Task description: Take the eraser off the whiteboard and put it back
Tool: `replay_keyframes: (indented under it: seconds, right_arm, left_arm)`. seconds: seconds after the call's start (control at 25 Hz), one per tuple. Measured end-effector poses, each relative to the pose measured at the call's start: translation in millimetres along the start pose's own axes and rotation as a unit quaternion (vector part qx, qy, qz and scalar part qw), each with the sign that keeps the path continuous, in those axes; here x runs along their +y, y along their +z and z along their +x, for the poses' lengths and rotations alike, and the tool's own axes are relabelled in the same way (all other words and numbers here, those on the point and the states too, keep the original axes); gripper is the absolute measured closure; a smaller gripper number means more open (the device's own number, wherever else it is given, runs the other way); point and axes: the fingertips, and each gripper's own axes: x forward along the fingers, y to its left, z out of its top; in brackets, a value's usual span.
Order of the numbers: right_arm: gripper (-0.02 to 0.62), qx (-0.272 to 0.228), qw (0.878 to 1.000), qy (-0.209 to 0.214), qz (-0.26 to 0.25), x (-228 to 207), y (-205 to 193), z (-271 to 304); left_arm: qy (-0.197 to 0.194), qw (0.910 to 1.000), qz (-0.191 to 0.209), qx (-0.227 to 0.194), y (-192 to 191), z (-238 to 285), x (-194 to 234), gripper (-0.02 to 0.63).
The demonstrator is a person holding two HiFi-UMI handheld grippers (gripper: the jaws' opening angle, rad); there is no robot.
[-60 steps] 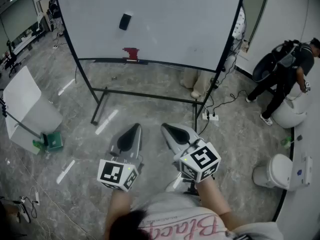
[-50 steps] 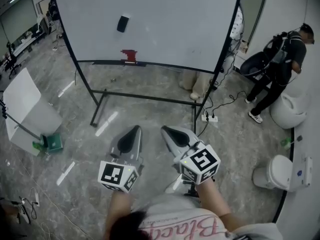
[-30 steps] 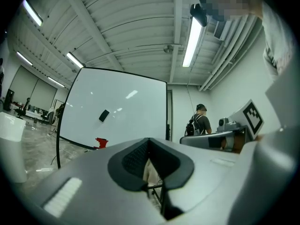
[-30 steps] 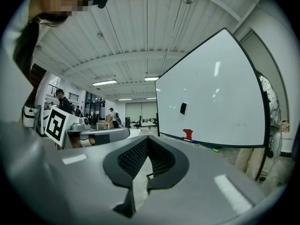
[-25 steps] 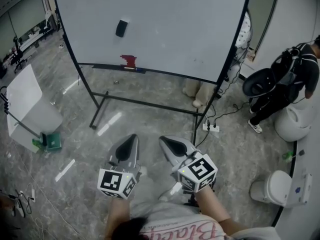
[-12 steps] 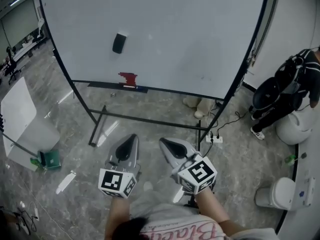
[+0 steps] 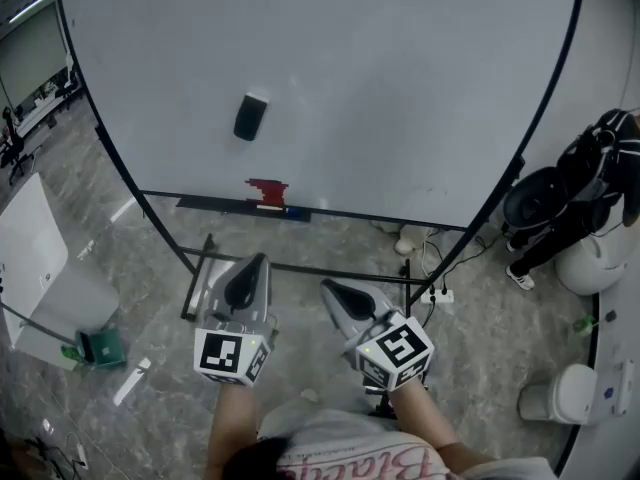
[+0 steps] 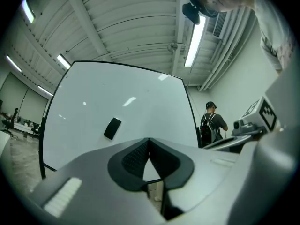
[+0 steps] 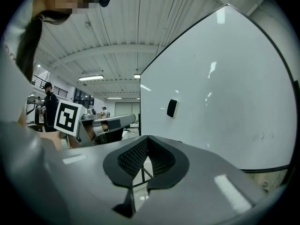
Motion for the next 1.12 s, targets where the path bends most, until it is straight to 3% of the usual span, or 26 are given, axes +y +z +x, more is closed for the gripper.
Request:
replay_keyframes:
  seconds: [0.12, 0.2, 0.44, 0.64, 0.88, 1.12]
  right_arm:
    - [0.594, 0.003, 1.0, 0.006, 0.004, -11, 1, 16]
    - [0.594, 0.003, 1.0, 0.009, 0.006, -19, 2, 29]
    - [0.594, 0.008, 1.0, 0.01, 0.008, -61, 8, 67]
    - [0.594, -0.008, 0.999, 0.037, -0.009, -90, 27, 101]
    - [0.594, -0.007, 0.998, 0.062, -0.018, -115, 34, 132]
    - [0.594, -0.004, 0.997, 0.074, -0.023, -124, 37, 157]
  left_arm:
    - [0.011, 0.9999, 0.007, 0.001, 3, 24, 23, 0.606]
    - [0.012, 0.9997, 0.023, 0.002, 7, 42, 36, 0.555]
    - [0.031, 0.993, 0.106, 0.041, 7, 104, 78, 0.441]
    - [0.057, 0.9827, 0.167, 0.055, 15, 159, 114, 0.426]
    - [0.08, 0.975, 0.196, 0.067, 18, 209, 147, 0.385]
    - [0.075, 0.9731, 0.201, 0.084, 11, 239, 163, 0.377]
